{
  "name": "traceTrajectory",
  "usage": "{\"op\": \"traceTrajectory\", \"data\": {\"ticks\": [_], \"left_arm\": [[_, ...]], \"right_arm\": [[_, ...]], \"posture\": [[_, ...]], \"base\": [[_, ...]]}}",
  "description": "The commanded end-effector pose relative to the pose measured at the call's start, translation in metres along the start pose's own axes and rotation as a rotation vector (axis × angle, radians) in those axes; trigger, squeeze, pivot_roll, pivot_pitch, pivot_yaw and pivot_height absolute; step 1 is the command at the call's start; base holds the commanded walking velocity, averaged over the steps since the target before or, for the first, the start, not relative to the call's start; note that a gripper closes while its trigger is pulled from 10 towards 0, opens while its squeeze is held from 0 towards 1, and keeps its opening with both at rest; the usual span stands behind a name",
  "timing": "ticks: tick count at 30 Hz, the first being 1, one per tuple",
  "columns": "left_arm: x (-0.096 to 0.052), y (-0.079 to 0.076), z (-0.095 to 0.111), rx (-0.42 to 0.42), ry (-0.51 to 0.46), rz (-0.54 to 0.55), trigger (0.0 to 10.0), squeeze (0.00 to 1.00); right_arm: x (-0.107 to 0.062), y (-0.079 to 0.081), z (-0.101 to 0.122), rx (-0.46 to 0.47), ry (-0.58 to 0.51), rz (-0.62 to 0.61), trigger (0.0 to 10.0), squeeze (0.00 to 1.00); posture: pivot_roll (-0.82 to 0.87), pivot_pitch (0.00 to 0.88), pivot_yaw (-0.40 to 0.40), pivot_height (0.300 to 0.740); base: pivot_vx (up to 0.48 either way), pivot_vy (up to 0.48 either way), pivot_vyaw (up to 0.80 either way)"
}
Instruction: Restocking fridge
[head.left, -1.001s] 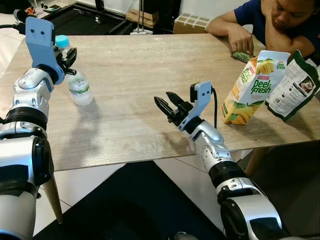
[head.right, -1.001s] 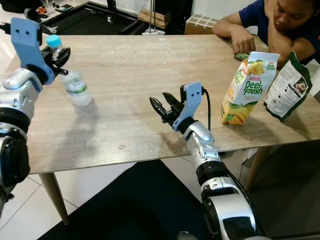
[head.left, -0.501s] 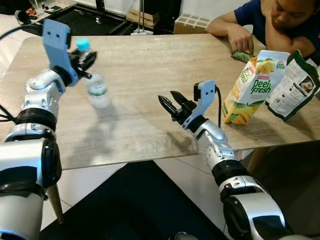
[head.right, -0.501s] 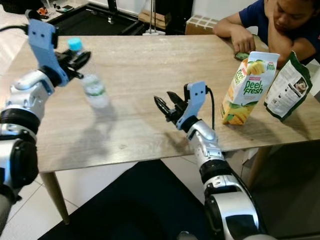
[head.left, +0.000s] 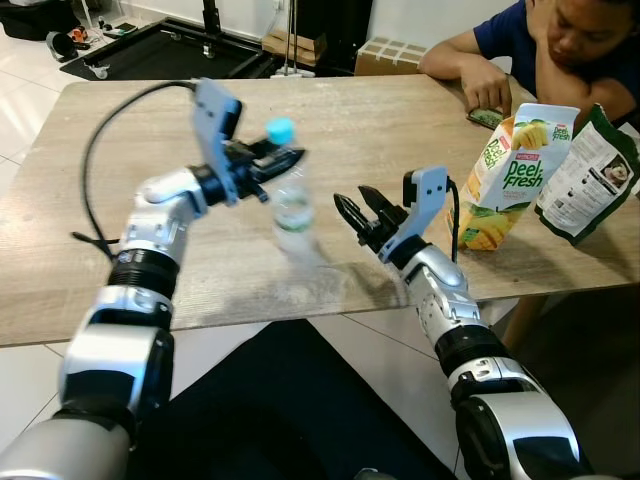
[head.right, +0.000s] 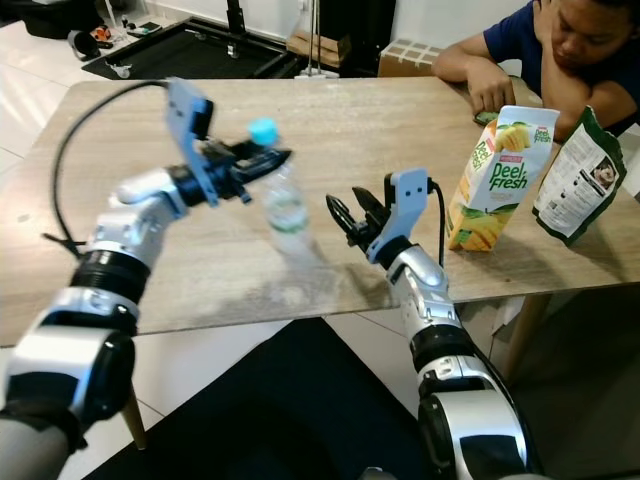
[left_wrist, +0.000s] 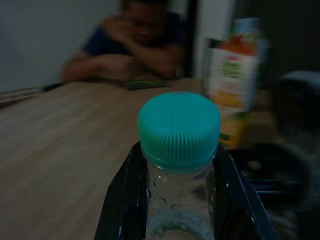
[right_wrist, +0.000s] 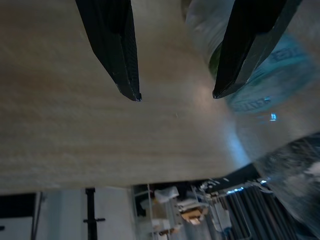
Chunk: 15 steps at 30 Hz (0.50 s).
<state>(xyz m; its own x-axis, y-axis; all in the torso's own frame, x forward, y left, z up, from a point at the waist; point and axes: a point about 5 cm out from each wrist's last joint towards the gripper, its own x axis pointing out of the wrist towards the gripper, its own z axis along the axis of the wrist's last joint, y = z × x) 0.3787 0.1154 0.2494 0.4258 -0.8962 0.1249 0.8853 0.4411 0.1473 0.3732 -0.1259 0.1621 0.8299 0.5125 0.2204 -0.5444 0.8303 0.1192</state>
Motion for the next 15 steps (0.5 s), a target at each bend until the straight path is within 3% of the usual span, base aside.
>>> {"op": "traceTrajectory", "data": {"ticks": [1, 9, 10, 12, 13, 15], "left_arm": [[-0.0001, -0.0164, -0.0437, -0.137, 0.159, -0.060, 0.0, 0.00], [-0.0021, -0.0207, -0.0462, -0.107, 0.206, -0.085, 0.0, 0.00], [-0.0045, -0.0200, -0.0464, -0.092, 0.223, -0.077, 1.3, 0.00], [-0.0045, -0.0200, -0.0464, -0.092, 0.223, -0.077, 1.3, 0.00], [-0.0067, -0.0199, -0.0462, -0.080, 0.236, -0.074, 3.4, 0.00], [-0.0067, -0.0199, -0.0462, -0.080, 0.236, -0.074, 3.4, 0.00]], "right_arm": [[-0.0059, -0.0057, -0.0011, -0.021, 0.004, -0.023, 10.0, 0.00], [-0.0084, -0.0098, -0.0008, -0.025, 0.006, -0.043, 10.0, 0.00], [-0.0079, -0.0100, -0.0006, -0.027, 0.006, -0.046, 10.0, 0.00], [-0.0079, -0.0100, -0.0006, -0.027, 0.006, -0.046, 10.0, 0.00], [-0.0075, -0.0100, -0.0005, -0.028, 0.007, -0.048, 10.0, 0.00], [-0.0075, -0.0100, -0.0005, -0.028, 0.007, -0.048, 10.0, 0.00]], "posture": [[-0.10, 0.124, -0.011, 0.740], [-0.10, 0.120, -0.007, 0.740], [-0.09, 0.119, -0.009, 0.740], [-0.09, 0.119, -0.009, 0.740], [-0.09, 0.119, -0.009, 0.740], [-0.09, 0.119, -0.009, 0.740]], "base": [[0.000, 0.000, 0.00], [0.000, 0.000, 0.00], [0.000, 0.000, 0.00], [0.000, 0.000, 0.00], [0.000, 0.000, 0.00], [0.000, 0.000, 0.00]]}}
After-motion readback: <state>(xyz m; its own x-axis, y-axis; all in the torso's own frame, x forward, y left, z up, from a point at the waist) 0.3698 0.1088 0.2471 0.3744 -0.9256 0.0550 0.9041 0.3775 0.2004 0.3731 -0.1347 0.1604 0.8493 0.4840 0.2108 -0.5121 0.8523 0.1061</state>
